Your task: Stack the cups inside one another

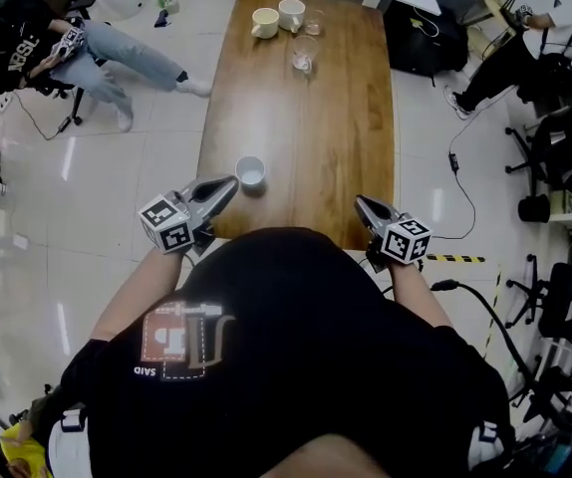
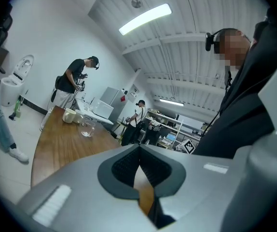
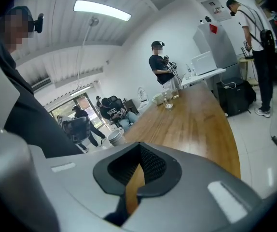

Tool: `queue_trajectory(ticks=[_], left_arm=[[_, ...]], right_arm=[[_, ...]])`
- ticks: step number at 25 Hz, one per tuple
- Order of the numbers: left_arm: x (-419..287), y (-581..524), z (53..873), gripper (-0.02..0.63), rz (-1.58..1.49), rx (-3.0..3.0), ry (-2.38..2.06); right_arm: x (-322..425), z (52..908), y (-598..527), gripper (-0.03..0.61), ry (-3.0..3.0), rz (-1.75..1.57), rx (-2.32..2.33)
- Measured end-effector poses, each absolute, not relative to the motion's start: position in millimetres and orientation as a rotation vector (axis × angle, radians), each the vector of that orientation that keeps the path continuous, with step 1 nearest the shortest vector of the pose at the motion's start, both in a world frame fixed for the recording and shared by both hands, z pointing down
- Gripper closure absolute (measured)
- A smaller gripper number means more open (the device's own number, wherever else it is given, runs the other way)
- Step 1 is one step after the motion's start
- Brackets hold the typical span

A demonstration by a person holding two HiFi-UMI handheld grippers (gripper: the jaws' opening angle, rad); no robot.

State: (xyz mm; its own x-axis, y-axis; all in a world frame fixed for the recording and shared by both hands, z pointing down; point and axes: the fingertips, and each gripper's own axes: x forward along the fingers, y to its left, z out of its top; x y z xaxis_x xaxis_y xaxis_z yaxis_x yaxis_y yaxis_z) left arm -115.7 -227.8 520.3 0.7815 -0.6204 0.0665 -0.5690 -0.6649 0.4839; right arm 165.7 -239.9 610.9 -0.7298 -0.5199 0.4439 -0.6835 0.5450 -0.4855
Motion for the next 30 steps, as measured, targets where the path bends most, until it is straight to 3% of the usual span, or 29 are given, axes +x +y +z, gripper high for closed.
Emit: queue_trajectory(ticks=[30], left_arm=[[-143,-210,517,0.612,-0.162,2.463,-0.977]], right_arm=[[139,596,-247,0.566,-2.574,0.814,0.884]])
